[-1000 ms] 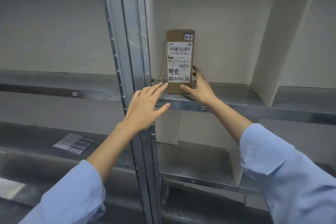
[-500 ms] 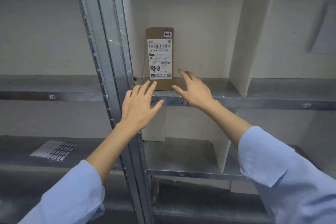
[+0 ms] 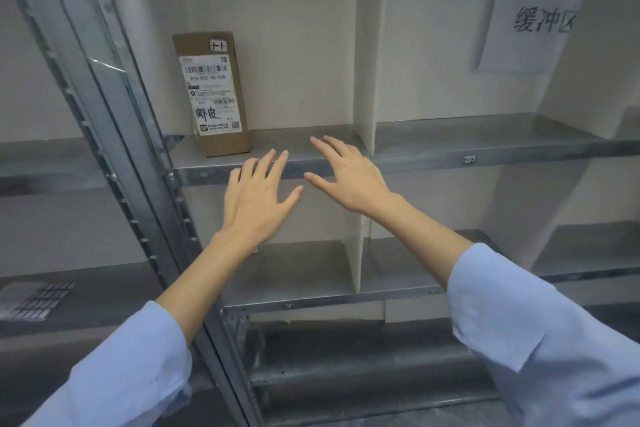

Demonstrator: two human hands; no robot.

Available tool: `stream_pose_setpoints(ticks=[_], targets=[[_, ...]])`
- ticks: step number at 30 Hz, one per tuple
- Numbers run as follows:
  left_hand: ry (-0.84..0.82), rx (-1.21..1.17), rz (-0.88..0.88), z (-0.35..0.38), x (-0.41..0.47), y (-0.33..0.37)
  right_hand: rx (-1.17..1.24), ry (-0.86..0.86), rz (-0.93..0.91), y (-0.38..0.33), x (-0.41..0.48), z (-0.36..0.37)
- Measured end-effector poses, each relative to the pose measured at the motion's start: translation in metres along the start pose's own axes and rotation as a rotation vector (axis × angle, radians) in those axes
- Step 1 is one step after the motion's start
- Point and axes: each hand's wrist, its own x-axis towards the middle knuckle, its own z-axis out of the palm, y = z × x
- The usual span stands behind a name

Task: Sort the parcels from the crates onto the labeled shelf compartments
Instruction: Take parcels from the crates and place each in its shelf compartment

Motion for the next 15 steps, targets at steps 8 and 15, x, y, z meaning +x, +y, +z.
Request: stream_pose_setpoints(ticks=[8,15], targets=[[-0.019,-0.108,0.082,0.001,-0.013,0.111,-0.052,-0.02,0.048,0.074,-0.081,-0.046],[-0.078,-0.169,0.196,0.012,-0.009,0.235,-0.113,-0.049,0.251,0.176,-0.166,-0.092]])
